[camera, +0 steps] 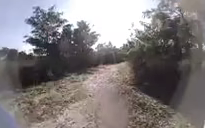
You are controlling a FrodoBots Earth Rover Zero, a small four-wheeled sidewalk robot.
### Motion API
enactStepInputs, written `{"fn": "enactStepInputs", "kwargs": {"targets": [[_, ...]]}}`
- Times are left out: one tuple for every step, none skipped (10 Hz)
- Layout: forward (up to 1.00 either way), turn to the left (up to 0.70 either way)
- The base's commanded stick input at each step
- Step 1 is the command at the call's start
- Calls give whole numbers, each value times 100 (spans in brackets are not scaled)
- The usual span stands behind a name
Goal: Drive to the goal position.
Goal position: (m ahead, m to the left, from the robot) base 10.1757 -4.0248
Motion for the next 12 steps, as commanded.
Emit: {"fn": "enactStepInputs", "kwargs": {"targets": [[70,0],[70,0],[70,0],[70,0],[70,0],[70,0],[70,0],[70,0],[70,0],[70,0],[70,0],[70,-6]]}}
